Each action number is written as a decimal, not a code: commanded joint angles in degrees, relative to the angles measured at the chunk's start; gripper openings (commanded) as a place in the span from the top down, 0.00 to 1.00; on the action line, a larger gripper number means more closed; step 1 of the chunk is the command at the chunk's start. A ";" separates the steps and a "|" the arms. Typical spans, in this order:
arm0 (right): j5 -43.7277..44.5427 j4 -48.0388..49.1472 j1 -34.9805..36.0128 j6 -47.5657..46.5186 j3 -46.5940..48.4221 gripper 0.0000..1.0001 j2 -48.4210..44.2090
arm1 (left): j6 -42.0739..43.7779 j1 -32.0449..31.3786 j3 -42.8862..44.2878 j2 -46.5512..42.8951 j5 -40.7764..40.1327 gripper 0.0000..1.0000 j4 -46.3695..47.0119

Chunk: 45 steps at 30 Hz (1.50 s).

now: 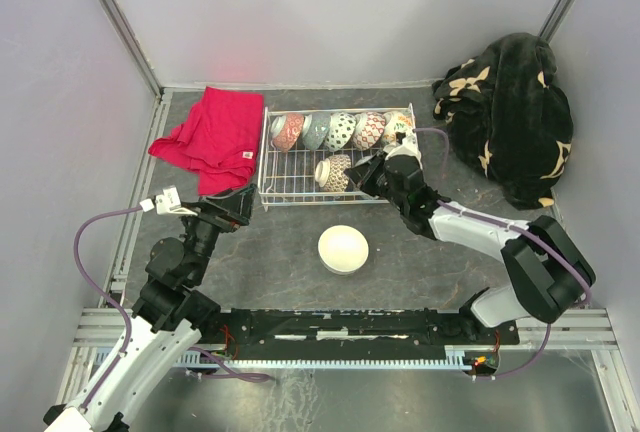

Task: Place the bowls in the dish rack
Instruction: Turn the bowl upside down on the dish rack, then pick up the bowl from the center of the board.

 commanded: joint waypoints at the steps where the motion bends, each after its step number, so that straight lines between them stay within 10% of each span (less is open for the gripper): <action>1: 3.45 -6.80 -0.86 -2.63 -1.37 0.85 -2.73 | 0.83 -0.20 1.24 0.43 0.59 0.01 2.62; 23: 0.33 -10.22 -1.03 -1.51 -6.77 0.73 -15.73 | 0.91 -0.20 1.20 0.48 0.56 0.01 2.63; 34: -10.67 -32.84 -0.87 -10.43 1.13 0.49 -30.04 | 1.01 -0.18 1.20 0.86 0.39 0.01 2.71; 45: -17.63 -35.52 5.96 -22.92 1.92 0.44 -21.52 | 1.80 -0.20 0.89 1.79 -1.20 0.01 2.81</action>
